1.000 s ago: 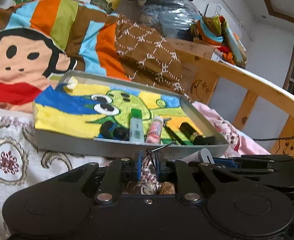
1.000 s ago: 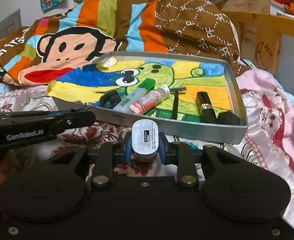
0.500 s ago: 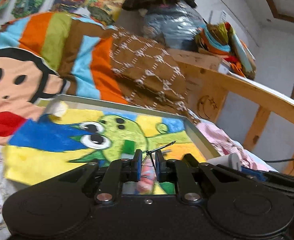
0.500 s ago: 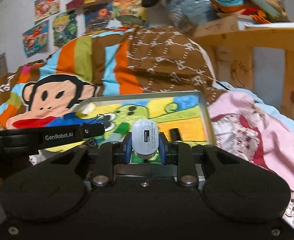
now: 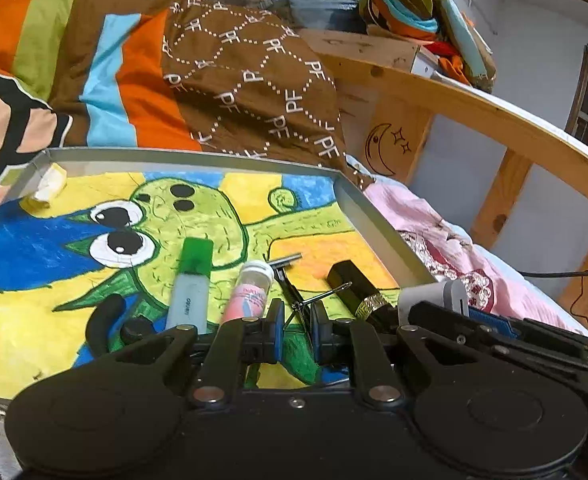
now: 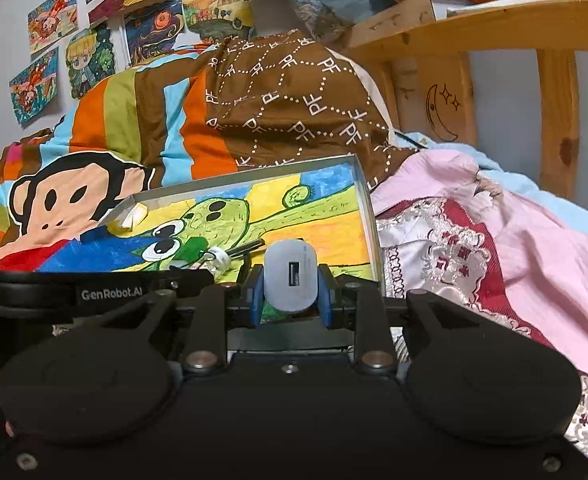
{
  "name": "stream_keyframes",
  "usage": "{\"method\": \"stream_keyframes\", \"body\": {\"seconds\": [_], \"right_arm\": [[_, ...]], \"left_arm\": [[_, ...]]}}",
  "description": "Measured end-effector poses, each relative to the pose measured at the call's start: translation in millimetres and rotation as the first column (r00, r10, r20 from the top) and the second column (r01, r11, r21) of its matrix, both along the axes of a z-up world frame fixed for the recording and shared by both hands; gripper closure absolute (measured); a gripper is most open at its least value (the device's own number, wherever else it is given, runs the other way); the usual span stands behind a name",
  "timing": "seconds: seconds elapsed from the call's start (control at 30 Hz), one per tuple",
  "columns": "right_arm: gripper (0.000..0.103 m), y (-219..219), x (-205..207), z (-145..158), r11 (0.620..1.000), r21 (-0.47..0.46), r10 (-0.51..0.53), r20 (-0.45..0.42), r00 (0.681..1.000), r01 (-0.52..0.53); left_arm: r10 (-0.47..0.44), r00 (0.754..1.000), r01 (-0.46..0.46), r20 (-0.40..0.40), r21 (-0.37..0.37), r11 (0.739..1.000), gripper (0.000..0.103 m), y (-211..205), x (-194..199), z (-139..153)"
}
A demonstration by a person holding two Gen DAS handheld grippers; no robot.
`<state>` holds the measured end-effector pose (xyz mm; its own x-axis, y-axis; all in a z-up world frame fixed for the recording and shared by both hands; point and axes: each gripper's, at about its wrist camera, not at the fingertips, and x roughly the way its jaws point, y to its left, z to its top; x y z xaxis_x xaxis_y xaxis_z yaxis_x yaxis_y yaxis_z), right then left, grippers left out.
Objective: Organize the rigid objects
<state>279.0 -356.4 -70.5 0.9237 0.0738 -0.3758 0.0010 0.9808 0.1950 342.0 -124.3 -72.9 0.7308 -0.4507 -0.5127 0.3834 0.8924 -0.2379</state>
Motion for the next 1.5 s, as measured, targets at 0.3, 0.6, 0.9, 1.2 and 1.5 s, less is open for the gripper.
{"method": "stream_keyframes", "body": {"seconds": [0.3, 0.6, 0.9, 1.2, 1.5], "right_arm": [[0.084, -1.5, 16.6, -9.1, 0.999, 0.034, 0.017, -0.023, 1.000, -0.016], [0.083, 2.6, 17.4, -7.0, 1.000, 0.028, 0.003, -0.031, 1.000, -0.002], [0.058, -3.9, 3.4, 11.8, 1.000, 0.000, -0.017, -0.010, 1.000, 0.017], [0.023, -2.6, -42.1, 44.5, 0.997, -0.052, -0.057, 0.019, 0.998, 0.058], [0.001, 19.4, -101.7, 73.0, 0.989, -0.132, -0.058, 0.066, 0.996, 0.066]], "left_arm": [[0.000, 0.999, 0.000, -0.048, 0.007, 1.000, 0.089, 1.7, 8.3, -7.0], [0.000, 0.997, 0.002, -0.082, 0.024, 1.000, 0.087, -1.6, 7.3, -10.3], [0.013, 0.996, -0.011, -0.088, 0.014, 1.000, 0.070, 12.6, -7.7, 5.5], [0.110, 0.994, -0.110, -0.004, 0.002, 0.994, 0.039, 42.5, -60.5, 44.6], [0.150, 0.984, -0.153, 0.098, 0.019, 0.988, 0.018, 55.2, -129.0, 73.9]]}}
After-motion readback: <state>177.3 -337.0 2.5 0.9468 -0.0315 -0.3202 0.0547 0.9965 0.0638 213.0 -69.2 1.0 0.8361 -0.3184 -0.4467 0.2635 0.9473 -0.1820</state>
